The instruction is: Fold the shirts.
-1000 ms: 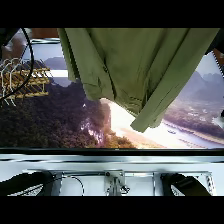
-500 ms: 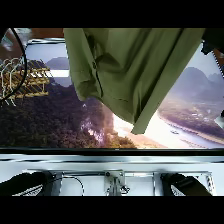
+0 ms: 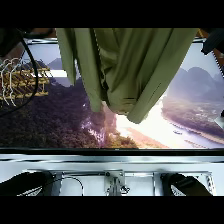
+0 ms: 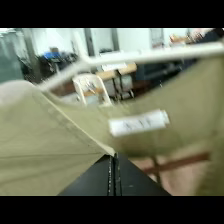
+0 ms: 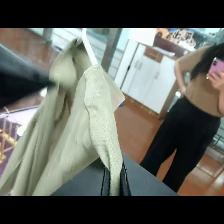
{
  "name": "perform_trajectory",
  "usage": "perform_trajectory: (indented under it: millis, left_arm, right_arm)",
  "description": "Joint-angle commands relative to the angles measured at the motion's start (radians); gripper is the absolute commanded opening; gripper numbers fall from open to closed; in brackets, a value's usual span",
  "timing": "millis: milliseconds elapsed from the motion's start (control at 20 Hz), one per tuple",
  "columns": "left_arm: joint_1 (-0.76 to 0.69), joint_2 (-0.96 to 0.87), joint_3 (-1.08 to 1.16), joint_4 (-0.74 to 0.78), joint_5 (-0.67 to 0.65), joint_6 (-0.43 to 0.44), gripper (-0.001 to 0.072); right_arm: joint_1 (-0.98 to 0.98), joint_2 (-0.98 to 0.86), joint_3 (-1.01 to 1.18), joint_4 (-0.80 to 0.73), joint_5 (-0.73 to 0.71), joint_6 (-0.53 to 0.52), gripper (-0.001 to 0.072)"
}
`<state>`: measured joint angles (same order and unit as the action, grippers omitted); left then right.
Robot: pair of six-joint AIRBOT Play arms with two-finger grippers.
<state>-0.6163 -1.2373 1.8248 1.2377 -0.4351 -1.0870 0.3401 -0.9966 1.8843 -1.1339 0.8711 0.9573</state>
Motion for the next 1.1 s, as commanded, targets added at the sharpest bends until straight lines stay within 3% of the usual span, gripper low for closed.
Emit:
perform_trajectory:
  millis: [0,50,150,300,550,850,1050]
  left_arm:
    - [-0.01,0.002,0.0,0.042,-0.156,0.005,0.0058]
    - [0.002,0.002,0.0,0.07,-0.169,0.005,0.0094]
    - [0.03,0.006,0.0,0.091,-0.168,0.001,0.0355]
    - [0.06,0.034,0.001,0.092,-0.158,0.002,0.0353]
    - [0.077,0.085,0.001,0.104,-0.09,0.001,0.0351]
    - [0.153,0.069,0.0,0.121,-0.132,0.001,0.0339]
    - [0.199,0.03,0.0,0.121,-0.131,0.0,0.034]
  right_arm:
    - [0.001,-0.001,0.0,0.0,-0.038,0.0,0.007]
    - [0.001,0.001,0.0,-0.001,-0.047,-0.001,0.007]
    - [0.001,0.013,0.0,-0.016,-0.063,-0.005,0.007]
    - [0.0,0.055,0.001,-0.125,-0.079,0.012,0.007]
    - [0.0,0.173,0.001,-0.35,-0.063,0.131,0.007]
    - [0.0,0.358,0.001,-0.764,0.072,0.331,0.0071]
    - [-0.012,0.431,0.001,-0.904,0.151,0.375,0.0071]
